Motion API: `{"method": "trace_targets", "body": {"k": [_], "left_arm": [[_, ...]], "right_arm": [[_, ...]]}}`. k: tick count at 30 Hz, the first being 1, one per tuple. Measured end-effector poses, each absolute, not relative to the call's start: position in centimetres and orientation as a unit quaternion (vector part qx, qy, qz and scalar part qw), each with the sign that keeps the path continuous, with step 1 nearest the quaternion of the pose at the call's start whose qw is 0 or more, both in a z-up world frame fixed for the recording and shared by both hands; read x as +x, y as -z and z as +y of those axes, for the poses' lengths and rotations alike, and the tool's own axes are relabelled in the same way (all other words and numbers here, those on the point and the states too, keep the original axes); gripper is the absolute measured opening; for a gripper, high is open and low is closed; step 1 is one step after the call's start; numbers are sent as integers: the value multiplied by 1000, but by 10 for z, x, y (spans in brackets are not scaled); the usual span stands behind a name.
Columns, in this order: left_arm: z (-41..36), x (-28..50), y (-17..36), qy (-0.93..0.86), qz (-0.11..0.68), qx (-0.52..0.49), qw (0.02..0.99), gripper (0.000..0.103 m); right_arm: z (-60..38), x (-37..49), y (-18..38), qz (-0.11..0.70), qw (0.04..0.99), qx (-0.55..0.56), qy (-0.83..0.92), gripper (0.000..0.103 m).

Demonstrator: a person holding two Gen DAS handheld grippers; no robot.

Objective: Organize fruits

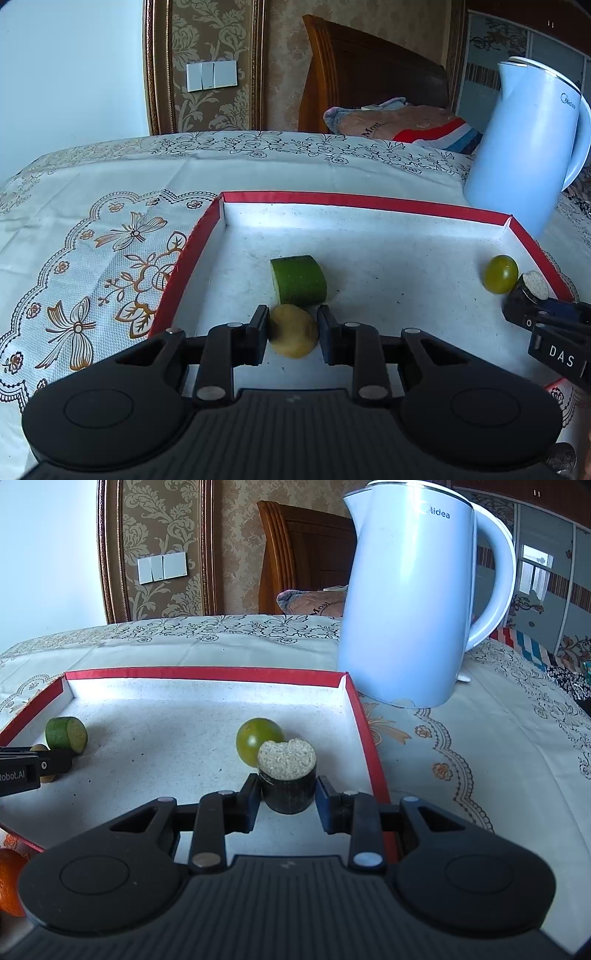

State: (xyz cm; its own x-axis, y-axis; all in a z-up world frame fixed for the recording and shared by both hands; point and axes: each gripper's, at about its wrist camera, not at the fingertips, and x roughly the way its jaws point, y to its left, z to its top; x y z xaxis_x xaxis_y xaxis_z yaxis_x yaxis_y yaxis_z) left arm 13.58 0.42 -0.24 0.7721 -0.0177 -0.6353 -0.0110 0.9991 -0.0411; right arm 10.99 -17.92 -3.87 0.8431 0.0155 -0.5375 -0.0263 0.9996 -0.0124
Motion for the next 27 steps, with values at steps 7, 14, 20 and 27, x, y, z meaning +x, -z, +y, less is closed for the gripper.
{"method": "trace_targets", "body": {"k": [7,14,20,27], "left_arm": [[2,137,2,1,338,-13,941,27],[0,133,3,0,338,1,941,30],[0,131,3,0,339,7,941,31],[-2,129,2,-1,339,15,941,31]], "right_arm": [[-180,109,39,279,960,-4,-10,30],[-181,108,39,278,961,-3,-5,41],[-181,106,40,278,960,-2,-3,47],[-181,105,41,278,961,0,-5,52]]}}
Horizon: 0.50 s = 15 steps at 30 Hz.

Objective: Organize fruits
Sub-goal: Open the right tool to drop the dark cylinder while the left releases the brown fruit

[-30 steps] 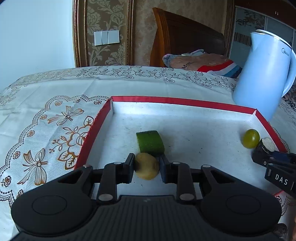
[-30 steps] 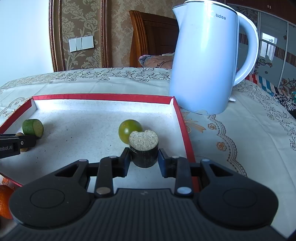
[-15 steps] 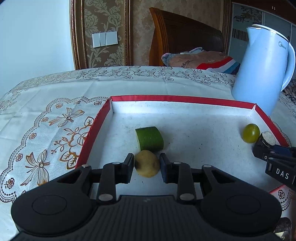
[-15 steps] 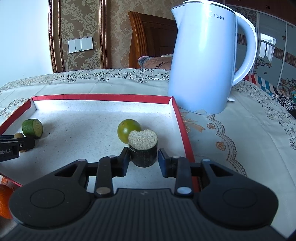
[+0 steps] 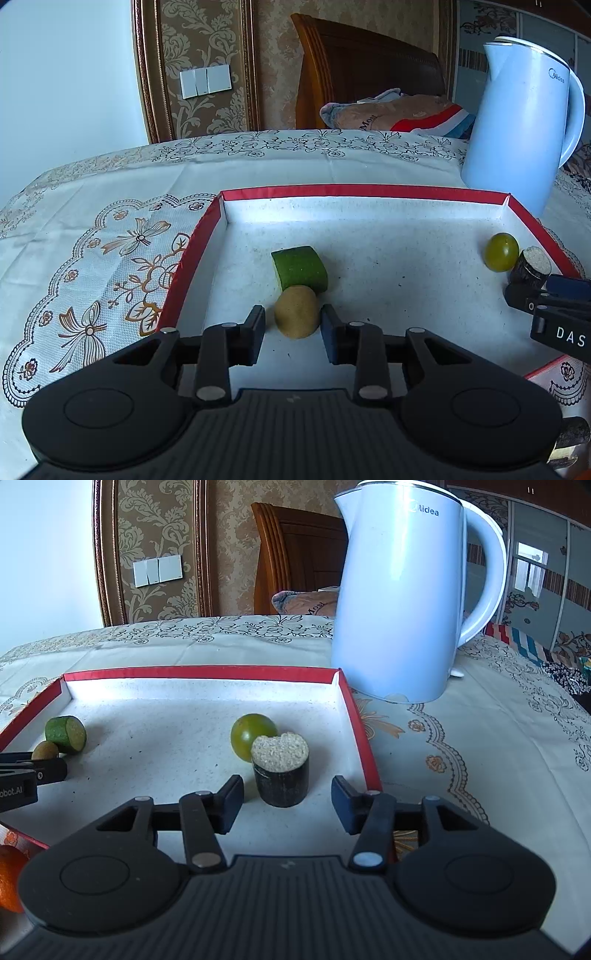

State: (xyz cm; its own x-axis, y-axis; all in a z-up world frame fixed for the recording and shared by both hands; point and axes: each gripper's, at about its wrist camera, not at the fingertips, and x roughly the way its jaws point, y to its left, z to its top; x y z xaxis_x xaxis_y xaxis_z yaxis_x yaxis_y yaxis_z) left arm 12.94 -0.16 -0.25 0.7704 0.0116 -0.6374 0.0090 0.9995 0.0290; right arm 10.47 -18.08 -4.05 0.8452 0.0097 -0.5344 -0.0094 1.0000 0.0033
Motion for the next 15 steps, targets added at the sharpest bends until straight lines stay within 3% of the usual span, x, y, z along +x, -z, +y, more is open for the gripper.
{"method": "trace_targets", "body": {"k": [9,15], "left_arm": [[-5,125,3,2,332,29,943,32],[-7,121,2,3,325,33,945,32]], "right_arm": [[-181,99,39,269,963,-4,-7,63],[-182,95,39,268,963,1,-11,65]]}}
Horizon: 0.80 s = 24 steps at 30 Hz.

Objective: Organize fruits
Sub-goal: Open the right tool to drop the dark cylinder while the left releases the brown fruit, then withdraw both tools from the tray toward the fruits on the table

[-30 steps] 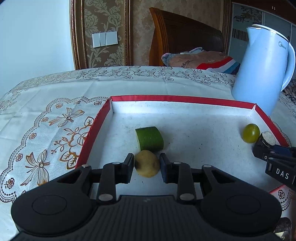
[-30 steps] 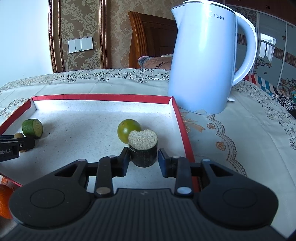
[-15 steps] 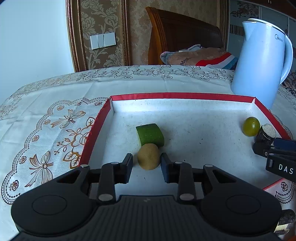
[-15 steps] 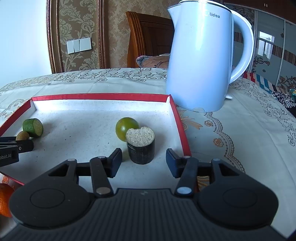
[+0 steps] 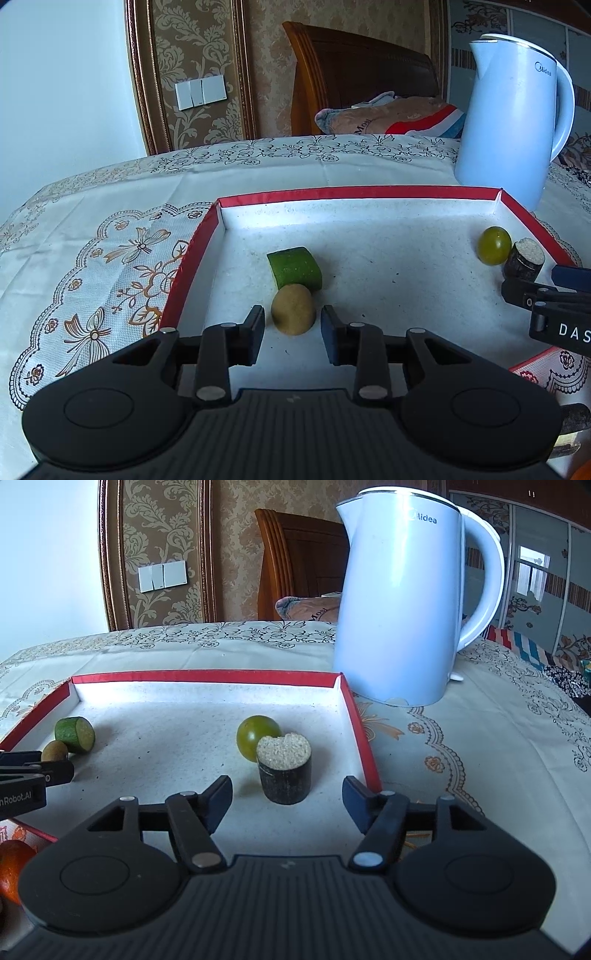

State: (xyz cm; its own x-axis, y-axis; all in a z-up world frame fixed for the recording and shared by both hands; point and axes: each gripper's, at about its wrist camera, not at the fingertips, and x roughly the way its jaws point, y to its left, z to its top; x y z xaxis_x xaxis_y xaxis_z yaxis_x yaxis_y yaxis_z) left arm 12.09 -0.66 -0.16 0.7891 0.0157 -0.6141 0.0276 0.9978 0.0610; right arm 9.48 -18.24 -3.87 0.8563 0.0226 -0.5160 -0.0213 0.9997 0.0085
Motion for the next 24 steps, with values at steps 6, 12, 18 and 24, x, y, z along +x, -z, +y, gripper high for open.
{"method": "trace_targets", "body": {"k": [6,12,18,24], "left_arm": [[-5,115,1,5,322,30,946,33],[0,99,-7,11,298,19,954,55],[9,73,-15,16,266,7,964,56],[23,48,-15,18,257,-18,966,58]], "right_arm": [[-183,91,39,267,964,6,-17,67],[-184,84,38,264,964,4,-27,73],[-188,71,34,244,970,4,-23,81],[-190,59,34,233,972,9,-29,81]]}}
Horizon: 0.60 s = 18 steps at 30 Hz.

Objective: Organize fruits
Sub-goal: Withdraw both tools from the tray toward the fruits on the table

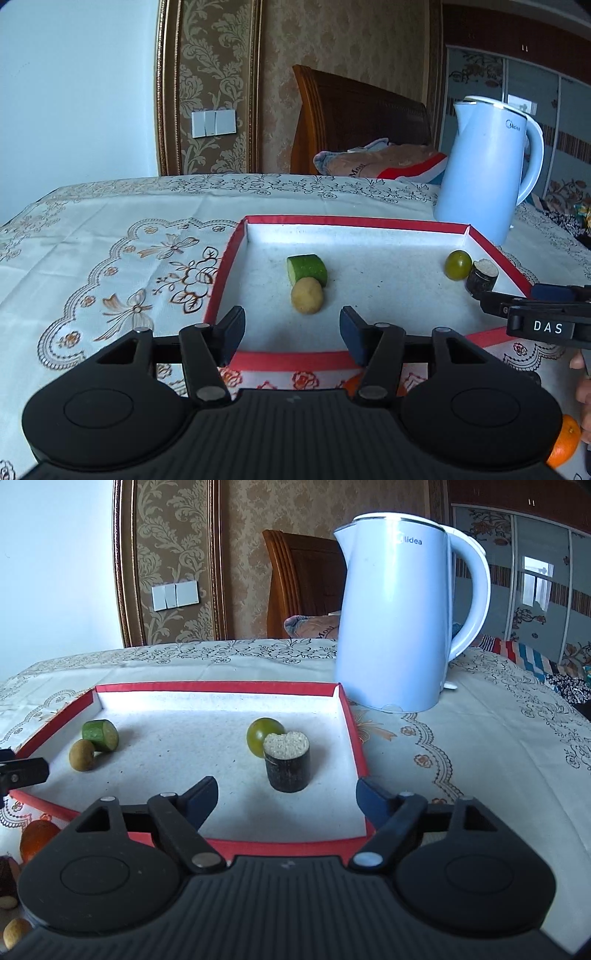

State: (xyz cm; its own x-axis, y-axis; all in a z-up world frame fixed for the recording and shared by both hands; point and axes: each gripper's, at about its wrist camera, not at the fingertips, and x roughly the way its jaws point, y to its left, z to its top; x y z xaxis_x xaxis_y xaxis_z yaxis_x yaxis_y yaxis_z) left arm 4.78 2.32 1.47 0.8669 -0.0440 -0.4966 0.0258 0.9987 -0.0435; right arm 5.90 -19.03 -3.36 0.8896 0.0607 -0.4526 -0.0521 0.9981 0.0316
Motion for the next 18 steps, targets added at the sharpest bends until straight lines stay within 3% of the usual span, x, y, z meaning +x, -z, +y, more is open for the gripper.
{"method": "trace_targets", "body": {"k": [7,10,18], "left_arm": [[34,17,-10,27,239,-16,971,62],[36,9,-6,37,239,-11,970,62],[36,8,1,49,259,-8,965,70]], "right_arm": [[-196,34,34,213,976,36,-41,84],[-202,22,33,197,978,50,-35,95],[-215,21,35,209,974,78,-24,95]]}}
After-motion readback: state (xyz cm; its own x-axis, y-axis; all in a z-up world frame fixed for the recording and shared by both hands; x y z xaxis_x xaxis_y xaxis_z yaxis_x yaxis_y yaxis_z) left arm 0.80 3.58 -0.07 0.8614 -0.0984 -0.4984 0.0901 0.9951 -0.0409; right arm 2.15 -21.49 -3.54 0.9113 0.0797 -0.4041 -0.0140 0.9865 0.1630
